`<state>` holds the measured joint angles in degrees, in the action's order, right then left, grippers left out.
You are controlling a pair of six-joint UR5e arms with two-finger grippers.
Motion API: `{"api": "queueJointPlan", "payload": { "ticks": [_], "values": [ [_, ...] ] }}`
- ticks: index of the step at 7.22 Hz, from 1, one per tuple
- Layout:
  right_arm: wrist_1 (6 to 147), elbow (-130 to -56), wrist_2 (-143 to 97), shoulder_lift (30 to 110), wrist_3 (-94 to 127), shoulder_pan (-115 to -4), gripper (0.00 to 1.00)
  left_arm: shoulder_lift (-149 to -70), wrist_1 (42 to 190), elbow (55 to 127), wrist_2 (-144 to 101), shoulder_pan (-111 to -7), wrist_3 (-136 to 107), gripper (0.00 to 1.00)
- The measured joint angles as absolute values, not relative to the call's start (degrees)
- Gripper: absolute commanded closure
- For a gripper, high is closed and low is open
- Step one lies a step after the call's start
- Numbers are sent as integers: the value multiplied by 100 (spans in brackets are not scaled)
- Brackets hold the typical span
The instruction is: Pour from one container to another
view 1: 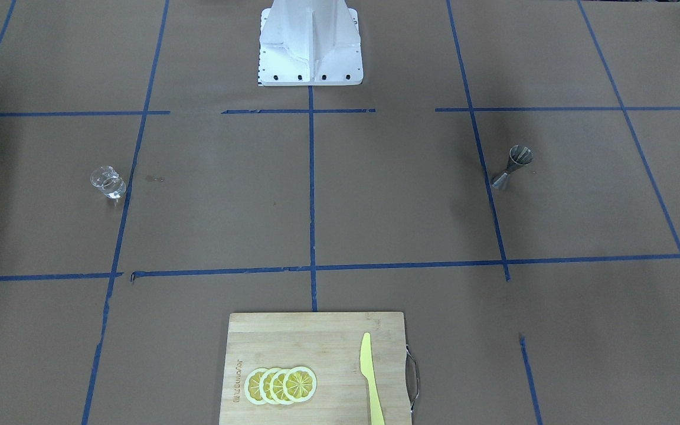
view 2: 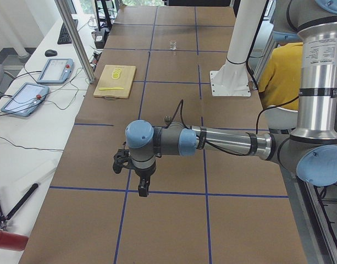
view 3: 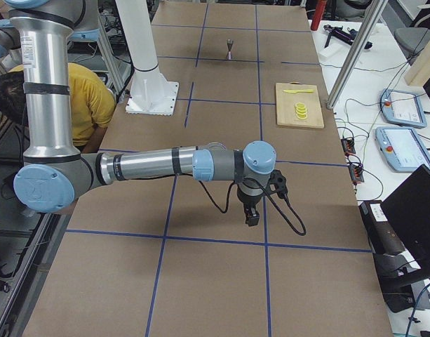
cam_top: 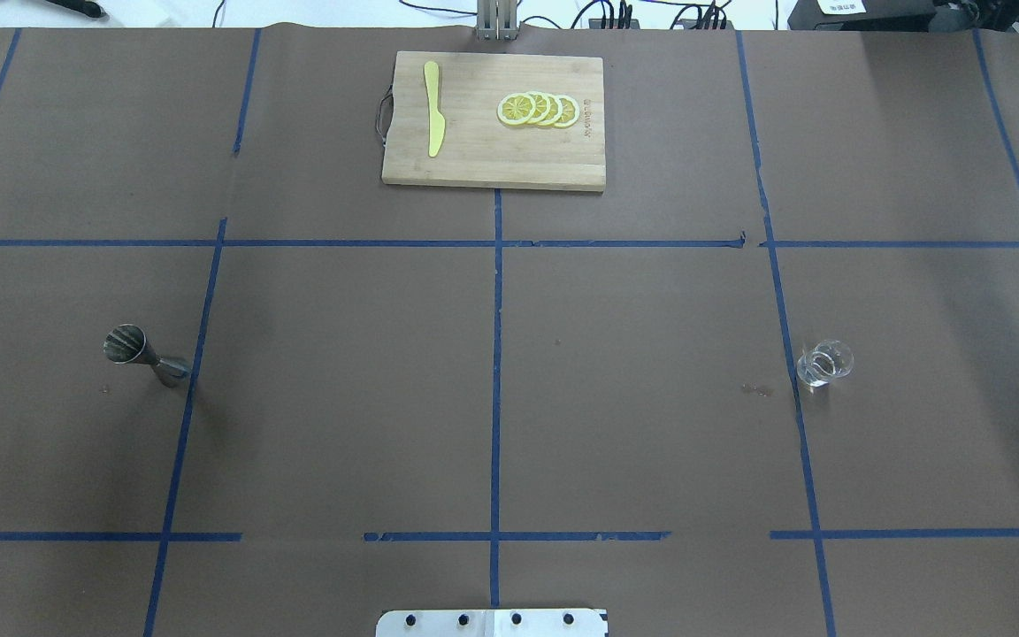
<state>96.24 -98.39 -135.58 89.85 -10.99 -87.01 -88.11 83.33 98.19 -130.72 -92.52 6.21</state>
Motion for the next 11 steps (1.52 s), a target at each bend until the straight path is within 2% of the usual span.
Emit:
{"api": "queueJointPlan", "payload": {
  "ticks": [4,11],
  "values": [
    [9619,-9917,-13569,9004,-1095,-8701,0,-8801,8356,10042,-13572,-9285,616,0],
    [9609,-10048,-13568,8954,-1101,-8693,0,-8882,8983,10011,-13667,-9273,591,0]
  ]
}}
